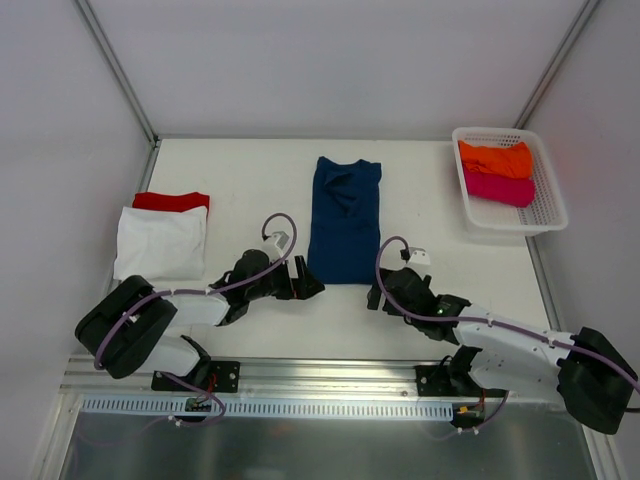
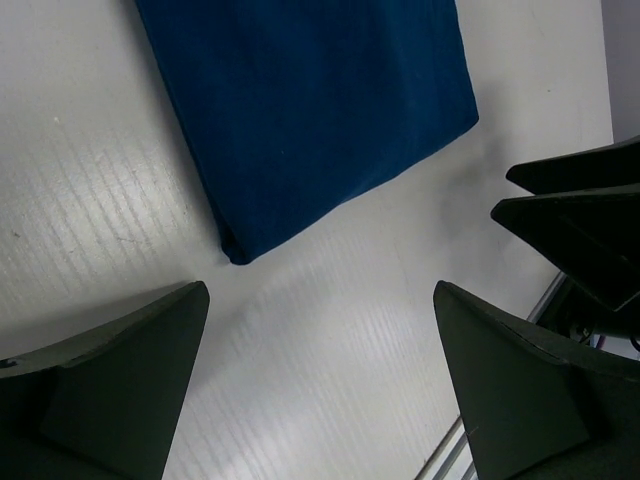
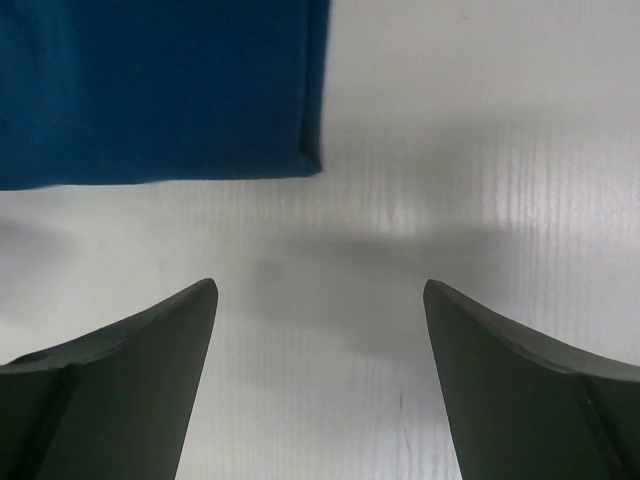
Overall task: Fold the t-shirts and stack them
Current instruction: Fold the tshirt
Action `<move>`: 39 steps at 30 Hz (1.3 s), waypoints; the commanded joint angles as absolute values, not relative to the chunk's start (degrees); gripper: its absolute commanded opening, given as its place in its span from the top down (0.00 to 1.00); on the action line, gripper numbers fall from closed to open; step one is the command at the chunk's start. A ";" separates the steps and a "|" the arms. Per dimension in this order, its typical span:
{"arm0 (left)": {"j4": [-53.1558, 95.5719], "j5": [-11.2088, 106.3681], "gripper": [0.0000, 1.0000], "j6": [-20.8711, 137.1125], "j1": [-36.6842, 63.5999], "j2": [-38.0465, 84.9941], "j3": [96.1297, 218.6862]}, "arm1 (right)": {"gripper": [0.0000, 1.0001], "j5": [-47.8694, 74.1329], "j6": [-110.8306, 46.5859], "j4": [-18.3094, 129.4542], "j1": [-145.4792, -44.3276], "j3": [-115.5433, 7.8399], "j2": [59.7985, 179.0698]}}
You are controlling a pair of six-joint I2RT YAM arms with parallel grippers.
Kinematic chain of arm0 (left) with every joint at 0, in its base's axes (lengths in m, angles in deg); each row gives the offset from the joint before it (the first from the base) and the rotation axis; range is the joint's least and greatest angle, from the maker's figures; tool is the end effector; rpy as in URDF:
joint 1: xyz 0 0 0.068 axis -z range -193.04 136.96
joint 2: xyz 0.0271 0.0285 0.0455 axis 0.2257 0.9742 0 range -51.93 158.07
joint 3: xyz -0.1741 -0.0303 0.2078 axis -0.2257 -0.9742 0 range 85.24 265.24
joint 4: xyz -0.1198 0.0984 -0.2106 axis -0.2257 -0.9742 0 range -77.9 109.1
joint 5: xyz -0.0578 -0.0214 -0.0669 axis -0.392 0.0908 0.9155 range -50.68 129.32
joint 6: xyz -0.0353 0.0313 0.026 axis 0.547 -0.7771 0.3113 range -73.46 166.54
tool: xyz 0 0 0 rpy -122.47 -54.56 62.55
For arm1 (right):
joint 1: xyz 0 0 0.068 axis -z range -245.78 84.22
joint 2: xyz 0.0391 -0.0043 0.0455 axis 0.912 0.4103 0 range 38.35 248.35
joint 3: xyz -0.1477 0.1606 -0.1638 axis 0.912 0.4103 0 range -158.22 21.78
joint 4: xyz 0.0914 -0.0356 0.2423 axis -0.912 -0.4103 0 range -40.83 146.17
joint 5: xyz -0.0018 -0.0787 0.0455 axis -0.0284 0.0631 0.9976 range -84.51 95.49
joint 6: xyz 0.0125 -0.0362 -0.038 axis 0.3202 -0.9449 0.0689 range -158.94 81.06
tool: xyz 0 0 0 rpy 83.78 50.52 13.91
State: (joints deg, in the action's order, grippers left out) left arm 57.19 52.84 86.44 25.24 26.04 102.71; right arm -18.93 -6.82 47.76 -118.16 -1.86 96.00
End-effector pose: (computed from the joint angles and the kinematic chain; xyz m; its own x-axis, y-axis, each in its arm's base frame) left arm 0.1819 -0.1541 0.1466 -0.7248 -0.2224 -0.6521 0.4004 0.6342 -0.6614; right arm 0.1301 0.1445 0.1775 -0.6330 -0.0285 -0.7736 -0.2342 0.9595 0.1563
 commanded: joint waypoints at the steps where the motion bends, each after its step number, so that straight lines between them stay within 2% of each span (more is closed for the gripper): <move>1: 60.23 53.91 0.01 86.09 25.54 29.18 102.56 | 0.11 -22.02 -2.55 53.26 -118.42 1.56 94.78; 11: 64.54 53.73 0.01 86.62 25.54 34.72 102.55 | 0.11 -23.60 0.79 63.89 -118.95 6.48 97.15; 32: 51.10 50.13 0.02 84.69 25.54 34.46 107.91 | 0.12 -21.49 0.35 78.14 -119.92 0.51 118.33; 35: 50.40 49.95 0.08 84.33 25.54 34.81 108.26 | 0.12 -21.58 0.18 77.88 -119.83 0.51 118.51; 37: 49.61 49.78 0.21 84.16 25.54 35.25 108.96 | 0.12 -21.67 0.00 77.53 -119.92 0.51 117.72; 39: 48.11 49.86 0.28 83.98 25.54 35.87 109.67 | 0.12 -22.02 -0.44 76.30 -120.00 0.34 117.02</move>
State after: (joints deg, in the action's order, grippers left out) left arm 56.67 51.66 85.85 25.22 34.04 109.23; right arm -24.03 -0.98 81.84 -119.51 -0.19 116.72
